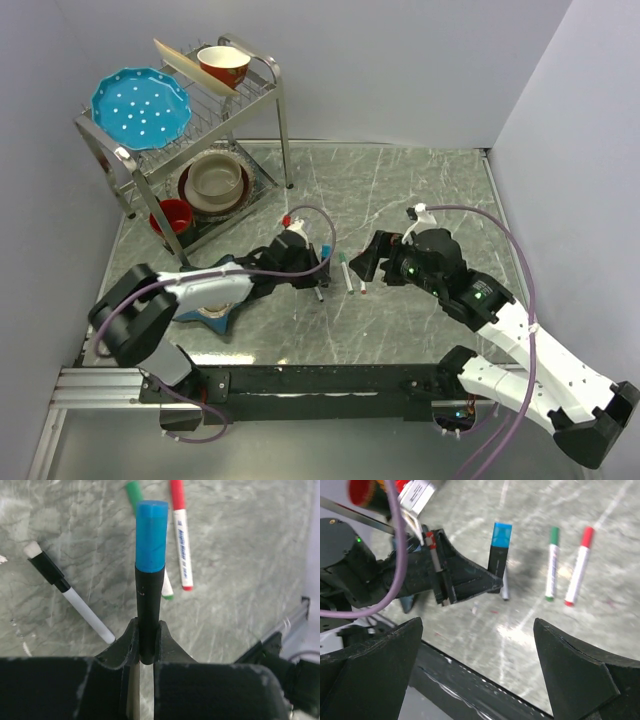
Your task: Insert the pens into the pen caps
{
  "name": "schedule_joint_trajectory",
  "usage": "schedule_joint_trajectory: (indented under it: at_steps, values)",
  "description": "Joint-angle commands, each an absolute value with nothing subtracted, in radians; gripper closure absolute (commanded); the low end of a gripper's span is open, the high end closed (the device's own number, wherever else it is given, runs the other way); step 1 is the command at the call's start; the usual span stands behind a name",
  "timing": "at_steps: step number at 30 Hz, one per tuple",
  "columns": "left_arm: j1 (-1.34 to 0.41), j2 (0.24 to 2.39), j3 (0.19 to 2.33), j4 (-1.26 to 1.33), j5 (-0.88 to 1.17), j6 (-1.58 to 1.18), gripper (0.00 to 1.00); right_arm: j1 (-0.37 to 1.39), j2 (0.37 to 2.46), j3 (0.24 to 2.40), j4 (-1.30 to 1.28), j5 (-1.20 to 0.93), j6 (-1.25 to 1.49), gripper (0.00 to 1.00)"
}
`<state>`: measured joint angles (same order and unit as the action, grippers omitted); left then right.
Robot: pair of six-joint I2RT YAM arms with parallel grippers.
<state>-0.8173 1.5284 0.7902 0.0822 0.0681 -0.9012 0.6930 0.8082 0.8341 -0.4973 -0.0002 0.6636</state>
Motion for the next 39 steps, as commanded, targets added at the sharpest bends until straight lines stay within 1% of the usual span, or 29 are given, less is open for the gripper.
schedule_joint_trajectory:
  at_steps: [1, 3, 4, 8, 11, 14, 15, 17, 20, 21, 23, 24, 27, 31, 35, 39]
  values:
    - [-0.845, 1.591, 0.876, 0.057, -0.061, -1.025, 0.95, 0.69, 0.779, 0.877, -0.566, 0.066, 0.641, 0.0]
    - [-0.851, 1.62, 0.887, 0.048, -0.067, -1.051, 0.91, 0.69, 0.753, 0.867, -0.577, 0.089, 0.643, 0.0]
    - [-0.859, 1.629, 0.9, 0.04, -0.08, -1.06, 0.85, 0.69, 0.743, 0.861, -0.577, 0.095, 0.643, 0.0]
    - [-0.868, 1.675, 0.926, -0.024, -0.107, -1.098, 0.78, 0.687, 0.701, 0.848, -0.586, 0.129, 0.641, 0.0]
    - [-0.873, 1.672, 0.922, -0.028, -0.1, -1.112, 0.74, 0.687, 0.692, 0.857, -0.609, 0.144, 0.643, 0.0]
    - [-0.882, 1.625, 0.922, -0.032, -0.11, -1.105, 0.66, 0.687, 0.687, 0.867, -0.615, 0.152, 0.644, 0.0]
    - [-0.884, 1.609, 0.928, -0.037, -0.112, -1.1, 0.59, 0.689, 0.687, 0.868, -0.615, 0.155, 0.647, 0.0]
    - [-0.884, 1.553, 0.937, -0.046, -0.117, -1.06, 0.51, 0.689, 0.686, 0.865, -0.609, 0.153, 0.653, 0.0]
    - [-0.884, 1.47, 0.976, -0.083, -0.136, -0.982, 0.25, 0.687, 0.683, 0.859, -0.58, 0.141, 0.653, 0.0]
    - [-0.884, 1.445, 0.991, -0.093, -0.158, -0.962, 0.11, 0.689, 0.683, 0.861, -0.577, 0.149, 0.658, 0.0]
    - [-0.884, 1.37, 0.999, -0.124, -0.186, -0.898, 0.03, 0.689, 0.68, 0.868, -0.577, 0.173, 0.676, 0.0]
    - [-0.882, 1.341, 0.999, -0.127, -0.198, -0.873, 0.0, 0.689, 0.678, 0.871, -0.577, 0.176, 0.676, 0.0]
    - [-0.884, 1.221, 0.982, -0.127, -0.203, -0.793, 0.01, 0.69, 0.658, 0.87, -0.563, 0.184, 0.67, 0.0]
    - [-0.884, 1.062, 0.936, -0.097, -0.137, -0.669, 0.01, 0.69, 0.62, 0.856, -0.519, 0.193, 0.667, 0.0]
    - [-0.884, 0.869, 0.878, -0.061, -0.107, -0.597, 0.01, 0.689, 0.594, 0.839, -0.459, 0.16, 0.652, 0.0]
    - [-0.882, 0.743, 0.795, -0.008, -0.1, -0.549, 0.01, 0.689, 0.577, 0.839, -0.419, 0.138, 0.649, 0.0]
